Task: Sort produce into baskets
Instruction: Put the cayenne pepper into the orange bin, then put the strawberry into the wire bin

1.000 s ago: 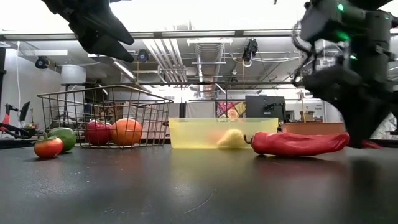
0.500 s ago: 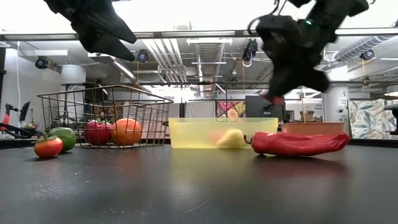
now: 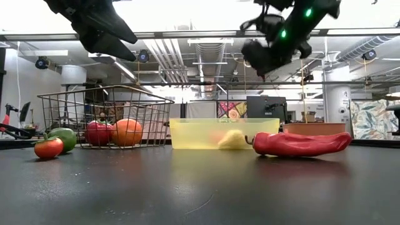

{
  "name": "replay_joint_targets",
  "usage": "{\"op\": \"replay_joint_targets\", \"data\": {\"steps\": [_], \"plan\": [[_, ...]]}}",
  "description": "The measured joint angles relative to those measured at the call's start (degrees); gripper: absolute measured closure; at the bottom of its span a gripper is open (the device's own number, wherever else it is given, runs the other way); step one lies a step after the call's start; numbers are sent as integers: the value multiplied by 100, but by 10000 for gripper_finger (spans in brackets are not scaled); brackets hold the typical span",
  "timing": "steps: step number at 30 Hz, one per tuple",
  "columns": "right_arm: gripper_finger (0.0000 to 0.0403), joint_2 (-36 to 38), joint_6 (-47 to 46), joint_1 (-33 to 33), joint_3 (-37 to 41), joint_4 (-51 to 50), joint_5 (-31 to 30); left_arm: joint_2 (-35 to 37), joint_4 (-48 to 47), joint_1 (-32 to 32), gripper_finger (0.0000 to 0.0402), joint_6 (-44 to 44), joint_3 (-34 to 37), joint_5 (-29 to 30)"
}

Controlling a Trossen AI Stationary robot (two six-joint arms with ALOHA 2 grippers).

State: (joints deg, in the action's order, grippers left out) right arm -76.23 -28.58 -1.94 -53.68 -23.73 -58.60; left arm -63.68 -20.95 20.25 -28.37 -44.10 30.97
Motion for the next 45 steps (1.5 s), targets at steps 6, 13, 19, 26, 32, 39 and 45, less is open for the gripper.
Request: {"op": "replay_joint_targets", "data": {"steps": [6, 13, 19, 26, 32, 39, 45], "plan": [[359, 32, -139, -1102, 375, -21, 743, 0, -4, 2, 66, 1, 0, -1], [359, 349, -942, -2183, 424, -601, 2114, 1, -7, 0, 66, 1, 0, -1], [359, 490, -1723, -2711, 393, -1703, 2566, 0, -2, 0, 66, 1, 0, 0], [359, 334, -1755, -2983, 407, -2065, 2613, 0, 46, 1, 66, 1, 0, 5], [350, 334, -1727, -2978, 407, -2062, 2589, 0, 61, 2, 66, 1, 0, 7], [314, 334, -1733, -2978, 407, -2069, 2563, 1, 63, 1, 66, 1, 0, 7], [287, 334, -1731, -2978, 407, -2069, 2563, 0, 66, 2, 66, -1, 0, 7]]}}
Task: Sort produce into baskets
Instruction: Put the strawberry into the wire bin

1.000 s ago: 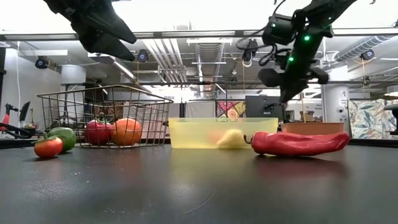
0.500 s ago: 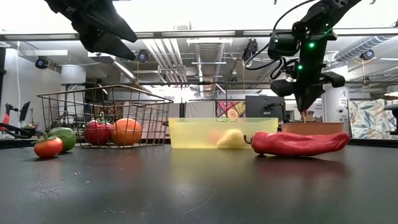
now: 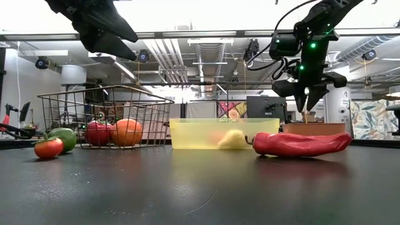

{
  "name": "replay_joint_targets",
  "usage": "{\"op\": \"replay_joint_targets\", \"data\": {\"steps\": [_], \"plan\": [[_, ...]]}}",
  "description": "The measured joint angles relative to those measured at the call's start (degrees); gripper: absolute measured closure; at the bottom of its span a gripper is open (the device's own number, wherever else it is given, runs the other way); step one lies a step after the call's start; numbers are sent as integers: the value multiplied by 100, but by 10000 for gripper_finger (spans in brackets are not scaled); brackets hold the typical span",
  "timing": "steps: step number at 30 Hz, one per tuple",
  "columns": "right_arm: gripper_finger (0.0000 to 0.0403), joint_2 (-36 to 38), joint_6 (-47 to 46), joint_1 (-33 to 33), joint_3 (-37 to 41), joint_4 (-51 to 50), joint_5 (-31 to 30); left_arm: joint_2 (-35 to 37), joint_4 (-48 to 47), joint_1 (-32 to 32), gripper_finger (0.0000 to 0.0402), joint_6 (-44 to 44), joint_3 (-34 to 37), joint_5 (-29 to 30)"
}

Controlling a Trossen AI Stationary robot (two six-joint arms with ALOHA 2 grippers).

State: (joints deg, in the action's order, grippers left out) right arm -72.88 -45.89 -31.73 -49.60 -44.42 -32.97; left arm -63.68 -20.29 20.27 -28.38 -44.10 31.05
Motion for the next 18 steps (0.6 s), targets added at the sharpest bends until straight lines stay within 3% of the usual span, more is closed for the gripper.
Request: {"op": "replay_joint_targets", "data": {"steps": [7, 18], "plan": [[267, 38, 211, 12, -44, -11, 2, 0, -9, -2, 66, -59, 0, -88], [262, 315, 440, 817, -670, 28, -3, -38, -867, 176, 66, -1674, -76, -1385]]}}
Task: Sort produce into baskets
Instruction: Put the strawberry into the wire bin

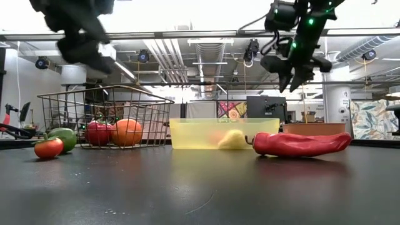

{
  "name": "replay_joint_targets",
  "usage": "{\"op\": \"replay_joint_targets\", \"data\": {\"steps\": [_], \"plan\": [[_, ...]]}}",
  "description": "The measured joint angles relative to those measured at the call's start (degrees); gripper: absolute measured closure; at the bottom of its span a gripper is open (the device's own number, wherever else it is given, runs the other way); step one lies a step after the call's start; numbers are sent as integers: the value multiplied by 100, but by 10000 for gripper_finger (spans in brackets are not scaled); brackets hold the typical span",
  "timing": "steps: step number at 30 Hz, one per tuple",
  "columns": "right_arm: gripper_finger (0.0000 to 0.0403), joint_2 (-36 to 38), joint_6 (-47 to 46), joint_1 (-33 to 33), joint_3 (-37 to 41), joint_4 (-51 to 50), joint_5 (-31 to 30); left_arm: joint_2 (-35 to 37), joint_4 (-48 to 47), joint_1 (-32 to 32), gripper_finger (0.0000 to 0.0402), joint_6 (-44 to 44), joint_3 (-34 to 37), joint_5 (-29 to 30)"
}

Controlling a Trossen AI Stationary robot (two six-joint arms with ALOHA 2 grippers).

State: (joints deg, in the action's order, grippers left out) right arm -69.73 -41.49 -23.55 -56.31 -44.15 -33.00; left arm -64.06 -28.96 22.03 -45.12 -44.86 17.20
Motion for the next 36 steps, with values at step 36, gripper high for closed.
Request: {"op": "replay_joint_targets", "data": {"steps": [36], "plan": [[264, -9, 39, 907, -150, 162, -34, -2760, -1125, 301, 89, -2132, -138, -859]]}}
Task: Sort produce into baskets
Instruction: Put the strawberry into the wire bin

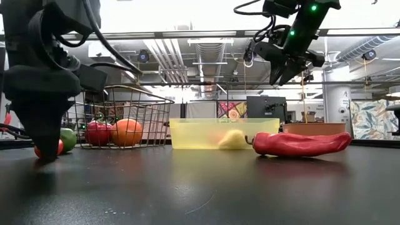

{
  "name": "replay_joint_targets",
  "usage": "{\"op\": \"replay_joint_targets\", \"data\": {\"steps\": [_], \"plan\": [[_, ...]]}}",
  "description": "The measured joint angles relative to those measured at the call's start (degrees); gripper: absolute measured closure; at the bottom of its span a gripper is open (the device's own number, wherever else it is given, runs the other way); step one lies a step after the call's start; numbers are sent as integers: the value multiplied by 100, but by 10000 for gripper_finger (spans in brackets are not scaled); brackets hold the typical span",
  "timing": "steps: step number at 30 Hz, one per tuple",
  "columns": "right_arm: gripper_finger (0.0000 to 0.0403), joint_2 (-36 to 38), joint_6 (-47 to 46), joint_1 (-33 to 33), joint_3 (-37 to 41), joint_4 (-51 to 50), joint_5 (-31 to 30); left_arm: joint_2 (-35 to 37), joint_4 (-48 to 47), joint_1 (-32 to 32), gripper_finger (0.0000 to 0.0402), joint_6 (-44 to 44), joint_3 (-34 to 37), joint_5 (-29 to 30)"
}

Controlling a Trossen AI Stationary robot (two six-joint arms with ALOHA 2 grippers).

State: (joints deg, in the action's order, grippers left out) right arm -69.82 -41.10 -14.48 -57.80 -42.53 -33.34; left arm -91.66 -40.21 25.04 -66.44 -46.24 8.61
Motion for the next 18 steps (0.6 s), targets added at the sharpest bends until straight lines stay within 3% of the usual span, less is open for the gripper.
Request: {"op": "replay_joint_targets", "data": {"steps": [7, 18], "plan": [[258, 0, -23, 0, 2, -1, 17, -155, -17, 9, 135, -40, -123, 113], [266, 0, -101, 198, 15, -2, 31, -66, -61, -2, 243, -8, -181, 323]]}}
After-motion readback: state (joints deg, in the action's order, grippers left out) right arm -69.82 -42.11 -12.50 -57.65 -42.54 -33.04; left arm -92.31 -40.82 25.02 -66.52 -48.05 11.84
